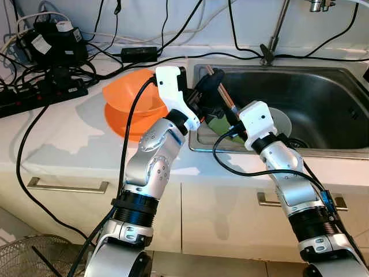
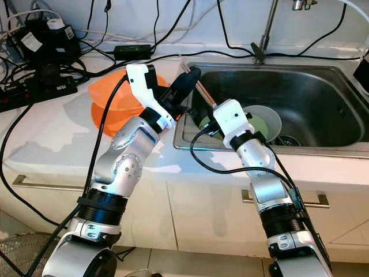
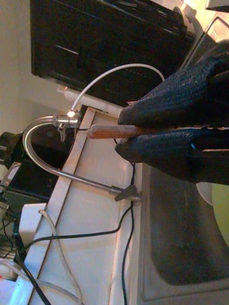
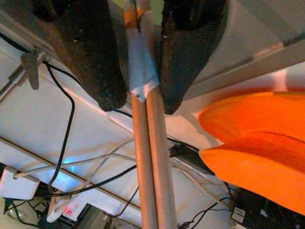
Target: Kitchen organization
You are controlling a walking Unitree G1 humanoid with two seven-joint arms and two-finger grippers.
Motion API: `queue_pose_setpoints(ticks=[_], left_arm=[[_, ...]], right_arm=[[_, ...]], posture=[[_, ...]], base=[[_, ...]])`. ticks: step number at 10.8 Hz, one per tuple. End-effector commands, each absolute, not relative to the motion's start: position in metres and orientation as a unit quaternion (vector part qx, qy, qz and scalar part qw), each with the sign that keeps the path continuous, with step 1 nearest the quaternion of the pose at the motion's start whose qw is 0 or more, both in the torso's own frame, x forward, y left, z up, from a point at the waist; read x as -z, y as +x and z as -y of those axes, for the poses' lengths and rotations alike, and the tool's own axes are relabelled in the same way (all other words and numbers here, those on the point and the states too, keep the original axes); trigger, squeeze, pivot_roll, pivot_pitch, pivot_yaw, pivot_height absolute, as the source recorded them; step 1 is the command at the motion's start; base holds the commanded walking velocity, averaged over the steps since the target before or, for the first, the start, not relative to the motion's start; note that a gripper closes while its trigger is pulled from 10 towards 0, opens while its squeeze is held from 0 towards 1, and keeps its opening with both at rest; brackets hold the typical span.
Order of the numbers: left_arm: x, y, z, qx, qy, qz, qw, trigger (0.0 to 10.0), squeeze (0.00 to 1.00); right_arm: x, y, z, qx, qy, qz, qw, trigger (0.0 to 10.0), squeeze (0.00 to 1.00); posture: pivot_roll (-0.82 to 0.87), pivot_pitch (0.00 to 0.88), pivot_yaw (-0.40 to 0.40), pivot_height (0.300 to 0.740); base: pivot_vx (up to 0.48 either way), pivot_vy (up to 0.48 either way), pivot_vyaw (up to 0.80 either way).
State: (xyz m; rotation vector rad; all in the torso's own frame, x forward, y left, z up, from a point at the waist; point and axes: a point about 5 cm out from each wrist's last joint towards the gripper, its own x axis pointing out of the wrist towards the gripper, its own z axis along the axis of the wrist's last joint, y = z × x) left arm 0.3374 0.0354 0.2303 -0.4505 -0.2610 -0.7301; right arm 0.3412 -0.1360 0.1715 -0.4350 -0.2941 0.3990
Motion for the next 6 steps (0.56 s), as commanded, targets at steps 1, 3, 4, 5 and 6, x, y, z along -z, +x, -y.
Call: queue_pose_setpoints(ticks=[1,3,4,5,6], left_arm=[[-0.2262,0.3371,-0.0355,0.351,-0.221,0.117,0.903,10.0,0.0],[-0.2264,0.3377,-0.0362,0.347,-0.219,0.118,0.904,10.0,0.0],[-0.2254,0.3383,-0.0372,0.344,-0.222,0.117,0.905,10.0,1.0],[-0.225,0.3386,-0.0378,0.344,-0.223,0.116,0.905,10.0,1.0],[-0.2248,0.3387,-0.0383,0.343,-0.224,0.115,0.905,10.0,1.0]], right_arm=[[-0.1784,0.3428,0.1392,-0.185,-0.206,0.158,0.948,0.0,0.0],[-0.1783,0.343,0.1394,-0.186,-0.205,0.157,0.948,0.0,0.0],[-0.1779,0.3427,0.1394,-0.186,-0.205,0.156,0.948,0.0,0.0],[-0.178,0.343,0.1396,-0.186,-0.205,0.156,0.948,0.0,0.0],[-0.1779,0.3435,0.14,-0.186,-0.206,0.156,0.948,0.0,0.0]], posture=[[0.03,0.0,0.062,0.74],[0.03,0.0,0.061,0.74],[0.03,0.0,0.06,0.74],[0.03,0.0,0.06,0.74],[0.03,0.0,0.059,0.74]], base=[[0.0,0.0,0.0],[0.0,0.0,0.0],[0.0,0.0,0.0],[0.0,0.0,0.0],[0.0,0.0,0.0]])
